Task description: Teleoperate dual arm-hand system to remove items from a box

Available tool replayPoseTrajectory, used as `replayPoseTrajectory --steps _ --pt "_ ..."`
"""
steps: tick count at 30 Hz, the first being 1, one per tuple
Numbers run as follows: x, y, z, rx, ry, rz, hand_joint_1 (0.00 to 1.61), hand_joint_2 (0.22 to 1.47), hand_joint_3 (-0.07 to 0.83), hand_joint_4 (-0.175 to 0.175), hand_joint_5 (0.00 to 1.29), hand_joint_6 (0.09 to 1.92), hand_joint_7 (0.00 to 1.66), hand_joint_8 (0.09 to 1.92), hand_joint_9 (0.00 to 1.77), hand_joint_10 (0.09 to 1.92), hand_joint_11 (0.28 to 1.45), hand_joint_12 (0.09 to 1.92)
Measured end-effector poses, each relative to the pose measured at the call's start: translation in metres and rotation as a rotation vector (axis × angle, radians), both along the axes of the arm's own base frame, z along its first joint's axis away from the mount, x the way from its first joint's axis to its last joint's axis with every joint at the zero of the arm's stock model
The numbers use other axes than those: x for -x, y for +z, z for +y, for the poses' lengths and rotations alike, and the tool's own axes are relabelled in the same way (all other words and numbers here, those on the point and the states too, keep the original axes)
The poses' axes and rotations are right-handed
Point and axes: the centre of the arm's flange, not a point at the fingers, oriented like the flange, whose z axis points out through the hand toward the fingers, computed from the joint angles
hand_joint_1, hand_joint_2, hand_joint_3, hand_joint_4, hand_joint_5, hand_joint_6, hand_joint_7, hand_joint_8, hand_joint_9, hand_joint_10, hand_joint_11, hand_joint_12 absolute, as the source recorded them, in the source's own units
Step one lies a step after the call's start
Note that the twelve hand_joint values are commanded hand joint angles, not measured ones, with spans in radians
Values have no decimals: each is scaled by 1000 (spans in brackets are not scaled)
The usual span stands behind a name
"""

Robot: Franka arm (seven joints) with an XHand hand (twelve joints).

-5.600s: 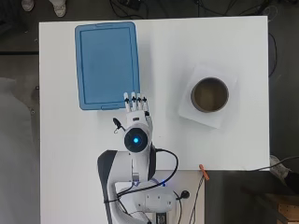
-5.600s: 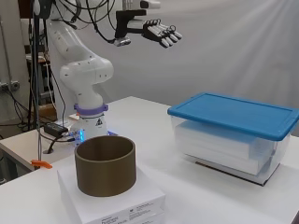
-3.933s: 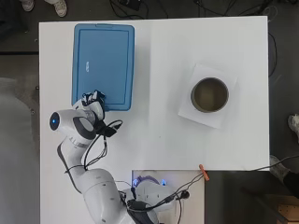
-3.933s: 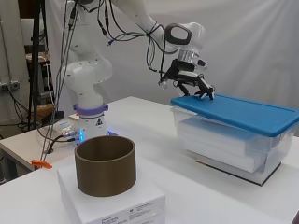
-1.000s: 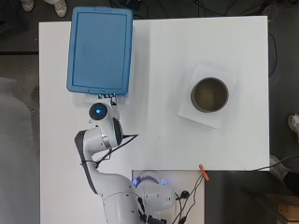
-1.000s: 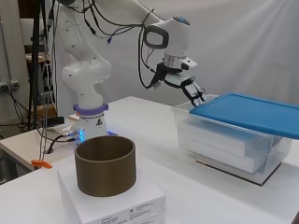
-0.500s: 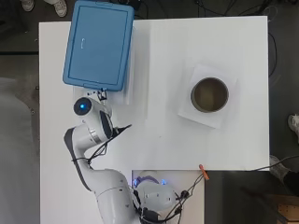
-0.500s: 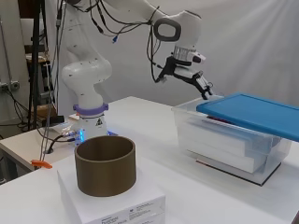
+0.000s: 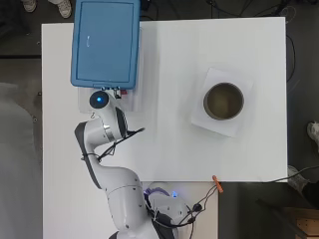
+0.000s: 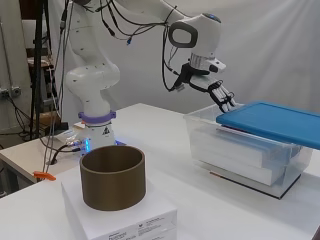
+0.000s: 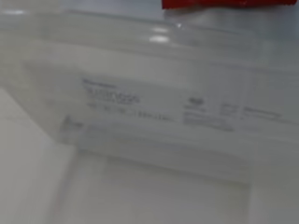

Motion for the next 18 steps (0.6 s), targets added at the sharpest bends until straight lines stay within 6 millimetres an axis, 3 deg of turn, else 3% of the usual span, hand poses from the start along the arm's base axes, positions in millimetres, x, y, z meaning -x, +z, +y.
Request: replayPoseTrajectory --steps 3,7,10,12,15,18 --pt "-38 2 -29 -12 -54 17 54 1139 -1 -26 393 87 485 87 554 87 513 87" --pt "-70 26 -45 68 -5 -6 70 1145 1 -20 397 87 401 87 427 87 435 87" --pt "-97 61 -55 193 66 -58 56 1170 2 -14 443 87 578 87 663 87 588 87" --pt "-108 87 -57 231 87 -100 39 1174 0 -6 481 87 644 87 725 87 631 87" --pt "-97 112 -49 175 94 -163 67 1160 -6 16 526 87 628 87 682 87 576 87" --pt "-55 90 -42 22 71 -94 90 1150 -3 30 551 87 596 87 645 87 538 87"
